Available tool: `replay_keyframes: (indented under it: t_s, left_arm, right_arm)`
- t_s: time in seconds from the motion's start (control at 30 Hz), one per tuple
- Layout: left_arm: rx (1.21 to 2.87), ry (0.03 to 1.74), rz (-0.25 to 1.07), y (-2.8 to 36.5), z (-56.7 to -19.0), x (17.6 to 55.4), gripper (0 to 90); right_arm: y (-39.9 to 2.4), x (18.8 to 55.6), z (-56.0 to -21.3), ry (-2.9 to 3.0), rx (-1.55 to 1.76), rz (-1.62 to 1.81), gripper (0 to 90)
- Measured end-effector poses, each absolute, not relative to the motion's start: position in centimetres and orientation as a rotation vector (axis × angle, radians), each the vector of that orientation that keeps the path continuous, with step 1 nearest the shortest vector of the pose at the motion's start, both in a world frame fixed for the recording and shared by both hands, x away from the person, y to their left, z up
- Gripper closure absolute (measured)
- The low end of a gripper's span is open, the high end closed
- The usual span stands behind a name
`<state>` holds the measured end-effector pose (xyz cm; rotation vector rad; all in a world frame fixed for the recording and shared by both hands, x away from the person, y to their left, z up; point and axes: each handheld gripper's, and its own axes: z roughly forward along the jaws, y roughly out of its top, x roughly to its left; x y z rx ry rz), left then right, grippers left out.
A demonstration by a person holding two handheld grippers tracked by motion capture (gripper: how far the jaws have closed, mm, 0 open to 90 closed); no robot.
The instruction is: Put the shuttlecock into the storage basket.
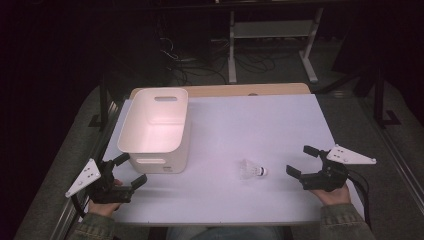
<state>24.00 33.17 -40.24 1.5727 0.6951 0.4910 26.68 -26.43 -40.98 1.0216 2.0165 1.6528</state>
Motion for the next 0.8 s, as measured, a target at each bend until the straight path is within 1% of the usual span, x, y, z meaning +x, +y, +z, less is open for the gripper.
replay_keyframes:
  t_s: [0.53,0.8]
  left_arm:
    - [1.565,0.688,0.483,33.25,-40.25,23.95,0.5]
    - [1.547,0.69,0.469,33.09,-40.25,23.91,0.6]
  right_arm:
    - [-26.26,26.79,-41.0,2.041,1.032,1.632,0.0]
    - [-25.69,27.41,-40.32,2.094,1.021,1.586,0.0]
